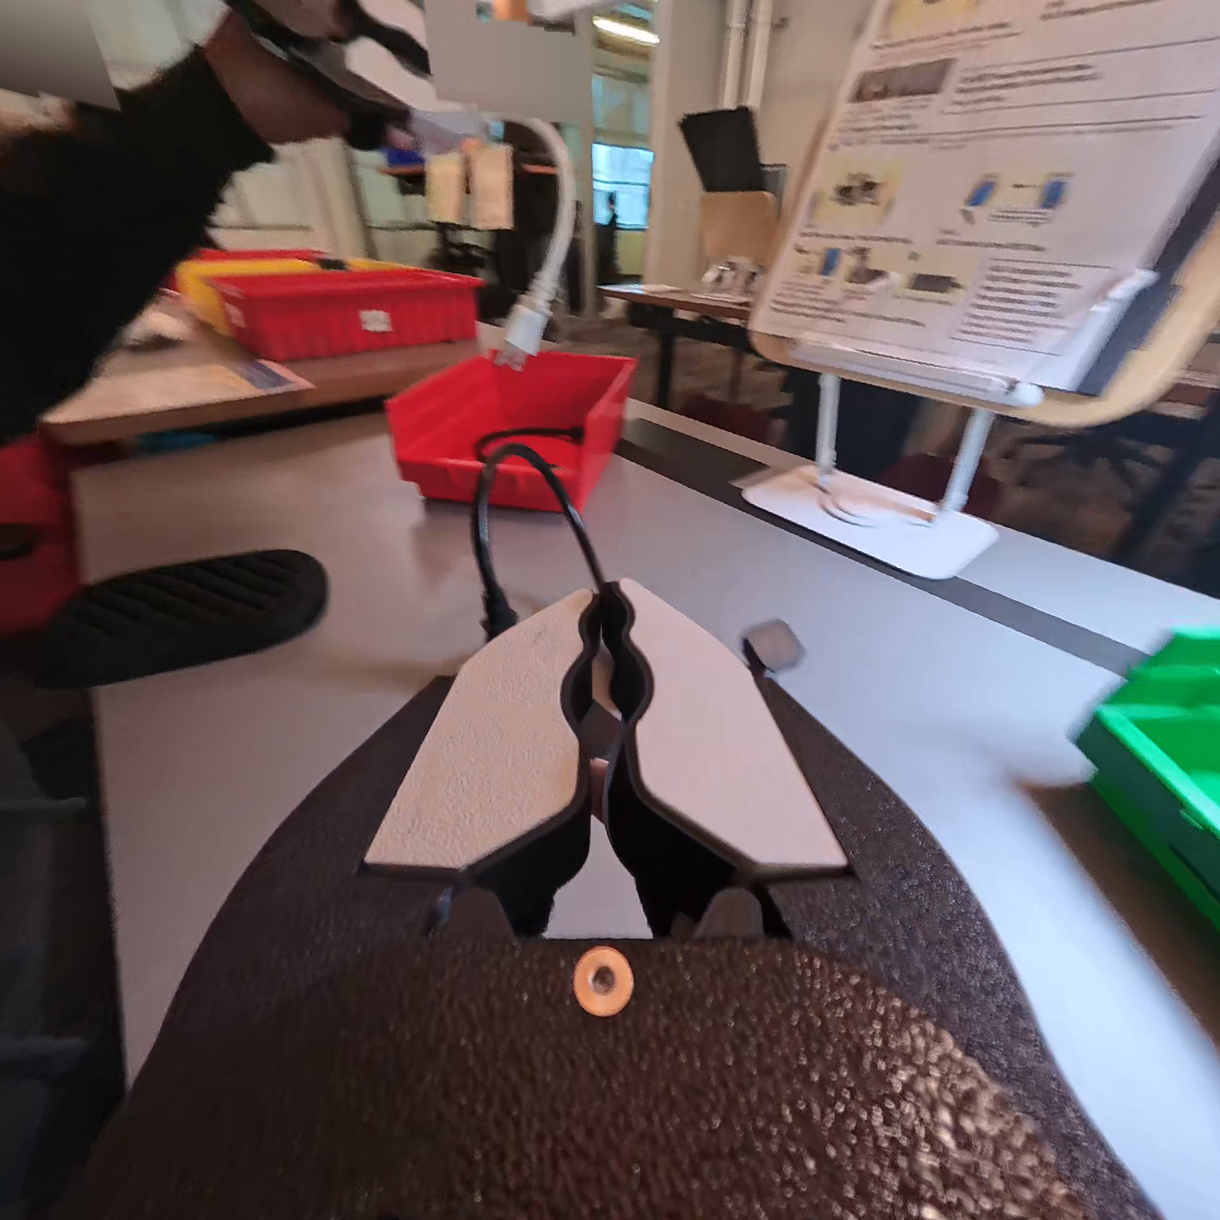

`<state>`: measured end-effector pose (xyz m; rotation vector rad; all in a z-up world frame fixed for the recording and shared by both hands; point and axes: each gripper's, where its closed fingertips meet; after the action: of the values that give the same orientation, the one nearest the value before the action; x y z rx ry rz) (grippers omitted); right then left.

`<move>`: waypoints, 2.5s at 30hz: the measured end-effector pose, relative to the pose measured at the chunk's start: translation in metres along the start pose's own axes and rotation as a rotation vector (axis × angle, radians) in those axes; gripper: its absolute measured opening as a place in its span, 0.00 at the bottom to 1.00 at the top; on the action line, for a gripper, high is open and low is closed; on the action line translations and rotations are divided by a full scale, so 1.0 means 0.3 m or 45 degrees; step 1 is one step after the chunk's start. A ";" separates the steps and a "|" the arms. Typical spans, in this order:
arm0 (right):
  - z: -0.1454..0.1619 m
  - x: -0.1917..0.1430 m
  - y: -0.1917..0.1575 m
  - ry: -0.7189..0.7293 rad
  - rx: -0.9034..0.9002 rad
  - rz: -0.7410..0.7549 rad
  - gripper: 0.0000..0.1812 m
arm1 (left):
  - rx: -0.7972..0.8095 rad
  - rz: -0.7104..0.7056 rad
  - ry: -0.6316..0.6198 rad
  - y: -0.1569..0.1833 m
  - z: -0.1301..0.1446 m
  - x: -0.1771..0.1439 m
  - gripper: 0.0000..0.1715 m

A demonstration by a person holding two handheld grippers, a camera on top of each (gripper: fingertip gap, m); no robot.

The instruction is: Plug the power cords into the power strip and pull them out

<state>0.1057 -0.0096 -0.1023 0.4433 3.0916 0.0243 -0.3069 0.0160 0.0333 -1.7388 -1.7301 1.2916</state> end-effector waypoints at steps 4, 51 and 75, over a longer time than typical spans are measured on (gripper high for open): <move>-0.052 0.124 -0.076 -0.022 -0.013 -0.261 0.10 | -0.084 0.167 0.335 0.134 -0.238 -0.065 0.10; -0.006 0.427 -0.106 -0.056 -0.215 -0.173 0.16 | -0.903 1.361 0.926 0.819 -0.574 -0.054 0.24; 0.154 0.324 -0.204 -0.230 -0.306 -0.638 0.28 | -0.361 1.327 1.117 0.797 -0.575 -0.195 0.00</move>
<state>-0.0038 -0.0405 -0.1511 -0.3194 2.8745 0.3215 -0.0197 -0.0231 -0.0469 -2.9068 -0.4780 0.3288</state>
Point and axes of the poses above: each gripper's, where its closed fingertips meet, x out along the fingers, z out of its underside, y = z × x across the jaws, and after that the axes turned 3 degrees about y, right-handed
